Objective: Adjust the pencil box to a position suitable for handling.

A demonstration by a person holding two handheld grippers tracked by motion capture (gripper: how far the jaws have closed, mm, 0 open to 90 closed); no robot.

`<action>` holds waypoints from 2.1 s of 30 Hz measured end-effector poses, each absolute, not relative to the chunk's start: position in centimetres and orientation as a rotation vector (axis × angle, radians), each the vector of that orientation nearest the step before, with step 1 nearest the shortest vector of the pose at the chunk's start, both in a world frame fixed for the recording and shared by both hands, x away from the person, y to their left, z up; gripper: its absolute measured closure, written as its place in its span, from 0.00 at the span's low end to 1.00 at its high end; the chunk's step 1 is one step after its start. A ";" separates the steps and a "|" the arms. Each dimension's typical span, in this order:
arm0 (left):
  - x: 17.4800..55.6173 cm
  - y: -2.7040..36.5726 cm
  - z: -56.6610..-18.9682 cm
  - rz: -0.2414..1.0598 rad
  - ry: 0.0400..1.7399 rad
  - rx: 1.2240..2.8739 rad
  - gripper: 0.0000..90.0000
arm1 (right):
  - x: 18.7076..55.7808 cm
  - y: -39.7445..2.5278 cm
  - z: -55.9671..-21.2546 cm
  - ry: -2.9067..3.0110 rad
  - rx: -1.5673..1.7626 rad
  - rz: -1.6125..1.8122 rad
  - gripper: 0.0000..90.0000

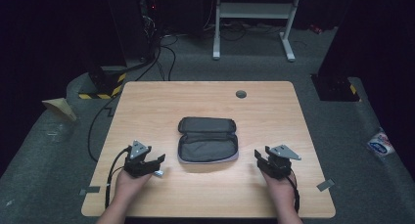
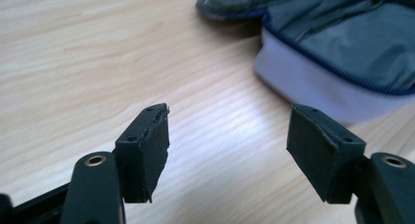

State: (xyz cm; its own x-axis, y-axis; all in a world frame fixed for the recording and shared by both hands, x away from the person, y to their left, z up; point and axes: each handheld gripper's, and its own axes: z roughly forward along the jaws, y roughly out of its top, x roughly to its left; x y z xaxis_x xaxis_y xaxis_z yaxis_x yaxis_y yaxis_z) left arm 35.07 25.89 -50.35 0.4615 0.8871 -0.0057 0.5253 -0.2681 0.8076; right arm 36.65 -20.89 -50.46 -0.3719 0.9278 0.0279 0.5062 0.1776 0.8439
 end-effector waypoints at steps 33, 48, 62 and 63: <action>31.0 30.5 -52.3 0.473 1.138 1.958 0.45 | 35.6 -23.0 -52.3 2.039 1.456 0.879 0.47; 31.2 27.5 -52.1 0.519 1.025 2.038 0.47 | 35.5 -23.0 -52.3 2.047 1.445 0.883 0.47; 31.7 26.3 -52.5 0.516 1.011 2.073 0.55 | 35.5 -23.0 -52.3 2.047 1.444 0.883 0.47; 31.7 26.1 -52.5 0.513 1.015 2.072 0.56 | 35.5 -23.0 -52.3 2.048 1.443 0.883 0.47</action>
State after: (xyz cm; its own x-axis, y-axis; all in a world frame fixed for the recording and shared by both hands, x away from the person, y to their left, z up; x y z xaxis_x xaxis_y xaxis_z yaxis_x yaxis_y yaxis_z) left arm 31.73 26.12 -52.51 0.6032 0.7972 0.0247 0.4925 -0.3967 0.7747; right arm 35.45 -22.96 -52.31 -0.3280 0.9445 -0.0194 0.6343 0.2355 0.7363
